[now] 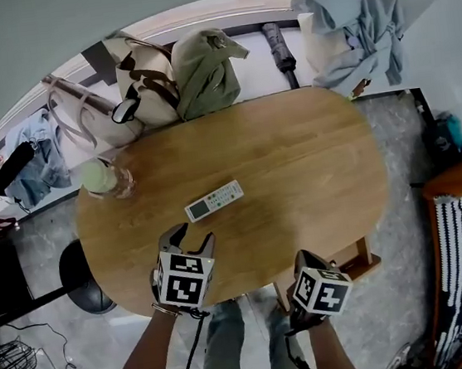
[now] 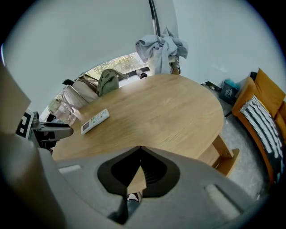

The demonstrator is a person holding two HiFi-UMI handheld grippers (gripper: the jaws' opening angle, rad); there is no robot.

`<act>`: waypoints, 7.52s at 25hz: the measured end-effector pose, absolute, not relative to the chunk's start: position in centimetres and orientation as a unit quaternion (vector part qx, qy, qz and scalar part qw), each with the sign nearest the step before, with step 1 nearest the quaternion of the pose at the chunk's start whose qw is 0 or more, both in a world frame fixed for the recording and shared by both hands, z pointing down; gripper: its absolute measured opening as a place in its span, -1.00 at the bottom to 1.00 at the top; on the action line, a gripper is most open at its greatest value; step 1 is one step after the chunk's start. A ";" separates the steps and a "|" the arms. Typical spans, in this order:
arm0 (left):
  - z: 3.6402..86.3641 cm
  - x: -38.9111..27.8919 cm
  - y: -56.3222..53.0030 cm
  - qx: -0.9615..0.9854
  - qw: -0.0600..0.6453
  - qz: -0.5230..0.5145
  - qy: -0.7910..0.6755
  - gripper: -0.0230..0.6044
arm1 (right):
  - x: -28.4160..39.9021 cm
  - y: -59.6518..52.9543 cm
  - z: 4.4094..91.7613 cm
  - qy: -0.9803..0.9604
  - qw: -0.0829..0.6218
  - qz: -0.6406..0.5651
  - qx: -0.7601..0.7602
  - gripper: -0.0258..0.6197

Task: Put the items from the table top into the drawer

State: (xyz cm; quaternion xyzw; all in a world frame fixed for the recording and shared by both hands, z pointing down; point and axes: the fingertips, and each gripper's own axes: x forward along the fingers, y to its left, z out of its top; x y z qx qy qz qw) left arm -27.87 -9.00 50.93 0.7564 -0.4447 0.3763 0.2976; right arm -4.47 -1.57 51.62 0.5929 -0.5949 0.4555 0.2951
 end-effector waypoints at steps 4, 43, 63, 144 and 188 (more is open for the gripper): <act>52.0 -27.4 -11.1 0.770 0.280 0.397 -0.413 -0.20 | -4.2 -2.5 52.1 -0.586 0.297 0.460 0.598 -0.91; 58.5 -24.3 -14.7 0.791 0.137 0.573 -0.163 -0.17 | -3.5 -3.0 55.1 -0.554 0.271 0.494 0.613 -0.91; 58.9 -24.0 -14.8 0.782 0.138 0.594 -0.127 -0.23 | -2.3 -2.5 55.0 -0.554 0.258 0.496 0.617 -0.91; 61.0 9.0 9.4 0.788 0.140 0.590 -0.108 -0.24 | 26.7 22.1 56.3 -0.417 0.168 0.543 0.709 -0.91; 67.0 6.5 9.6 0.773 0.223 0.566 -0.181 -0.20 | 24.1 19.9 60.6 -0.445 0.202 0.559 0.670 -0.91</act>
